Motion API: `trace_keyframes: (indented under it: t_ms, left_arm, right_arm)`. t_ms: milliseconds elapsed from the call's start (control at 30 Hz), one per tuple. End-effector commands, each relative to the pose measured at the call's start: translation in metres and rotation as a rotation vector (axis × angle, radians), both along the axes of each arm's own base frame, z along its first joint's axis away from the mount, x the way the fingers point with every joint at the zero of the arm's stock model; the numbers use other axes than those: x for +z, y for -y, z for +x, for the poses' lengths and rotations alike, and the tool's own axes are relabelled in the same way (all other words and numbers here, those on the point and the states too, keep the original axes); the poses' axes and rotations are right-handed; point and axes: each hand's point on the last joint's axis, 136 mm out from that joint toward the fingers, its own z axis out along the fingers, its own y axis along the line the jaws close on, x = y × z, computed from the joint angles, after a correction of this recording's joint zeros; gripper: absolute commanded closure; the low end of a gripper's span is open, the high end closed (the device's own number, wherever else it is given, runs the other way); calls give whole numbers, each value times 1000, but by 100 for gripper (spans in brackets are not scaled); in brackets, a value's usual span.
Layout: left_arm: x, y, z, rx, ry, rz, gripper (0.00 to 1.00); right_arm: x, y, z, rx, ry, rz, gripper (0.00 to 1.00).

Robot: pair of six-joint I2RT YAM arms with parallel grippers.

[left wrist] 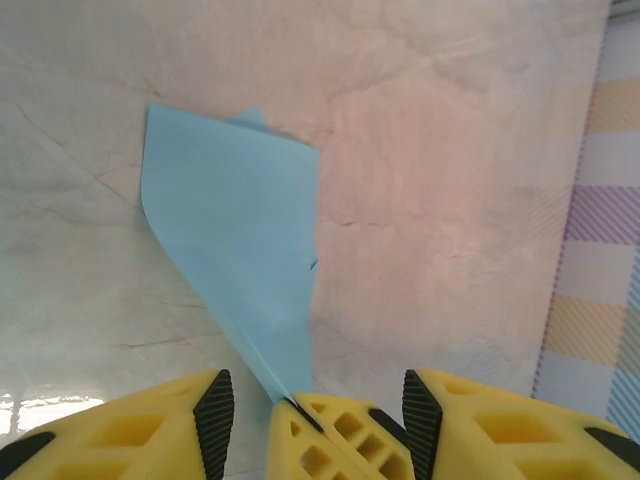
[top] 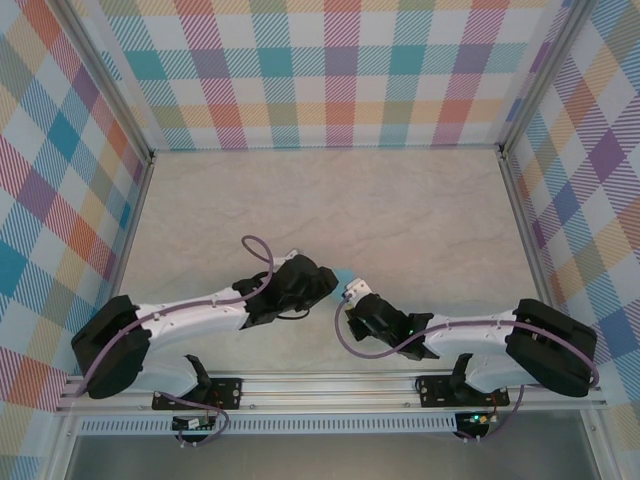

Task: Fold a paper plane with a square sheet of paper (pick it up from the middle)
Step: Fold the wing for the fifth time at the center of the table.

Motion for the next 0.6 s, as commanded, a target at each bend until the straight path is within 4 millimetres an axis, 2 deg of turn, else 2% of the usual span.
trace_keyframes:
  t_ms: [0, 167, 300, 400, 567]
  left_arm:
    - [-6, -27, 2, 53, 27, 85, 49]
    - [-3, -30, 2, 55, 40, 90, 48]
    - [-3, -18, 3, 12, 46, 70, 51]
    - [-8, -7, 4, -17, 34, 60, 49]
    - [-13, 12, 10, -69, 19, 47, 44]
  right_arm:
    - [0, -5, -1, -51, -124, 137, 98]
    - [1, 7, 4, -146, -170, 208, 98]
    - [-1, 28, 8, -271, -206, 282, 99]
    - [-2, 41, 9, -347, -236, 322, 99]
    - [8, 41, 8, -318, -220, 349, 98]
